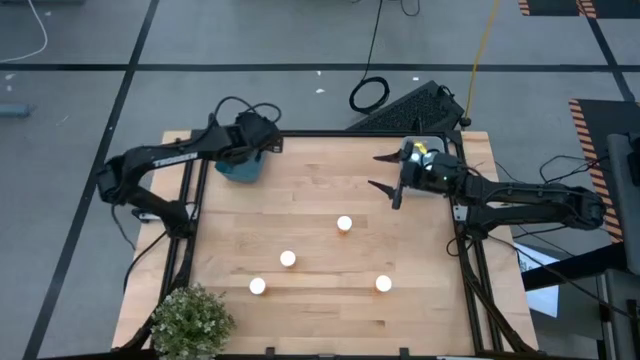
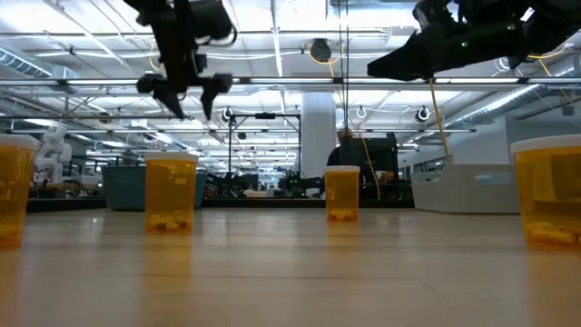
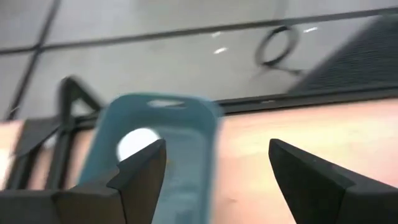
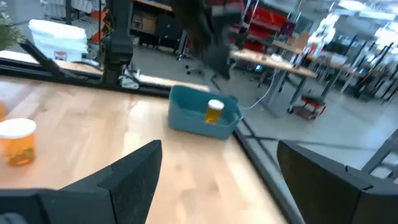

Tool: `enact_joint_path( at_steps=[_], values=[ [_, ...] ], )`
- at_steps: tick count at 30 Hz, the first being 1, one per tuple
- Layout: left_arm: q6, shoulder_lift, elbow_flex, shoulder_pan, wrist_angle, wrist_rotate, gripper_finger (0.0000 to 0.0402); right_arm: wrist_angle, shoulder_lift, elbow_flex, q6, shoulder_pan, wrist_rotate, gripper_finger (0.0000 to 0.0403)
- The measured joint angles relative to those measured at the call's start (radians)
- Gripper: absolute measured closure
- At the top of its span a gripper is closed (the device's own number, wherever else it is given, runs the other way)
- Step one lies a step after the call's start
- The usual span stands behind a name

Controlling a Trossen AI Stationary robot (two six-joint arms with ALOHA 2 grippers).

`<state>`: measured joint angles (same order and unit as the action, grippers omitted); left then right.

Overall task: Pick and place medicine bottles into bin by pill shape (circle, oval)
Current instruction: Put the orange capsule bottle into the blue bin

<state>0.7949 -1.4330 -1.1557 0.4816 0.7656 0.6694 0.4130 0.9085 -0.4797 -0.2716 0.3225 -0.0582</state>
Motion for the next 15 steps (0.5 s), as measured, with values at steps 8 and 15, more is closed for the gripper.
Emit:
enact_joint_path(
  at_steps=[8, 15],
  values=[
    [-0.205, 0.045, -0.088, -0.22, -0.089, -0.033, 0.0119, -0.051, 0.0, 0.0, 0.044, -0.038, 0.0, 0.009],
    [-0.365, -0.013, -0.196, -0.376, -0.129, -0.077, 0.0119, -0.077, 0.0, 0.0, 0.073, -0.037, 0.003, 0.009]
  ],
)
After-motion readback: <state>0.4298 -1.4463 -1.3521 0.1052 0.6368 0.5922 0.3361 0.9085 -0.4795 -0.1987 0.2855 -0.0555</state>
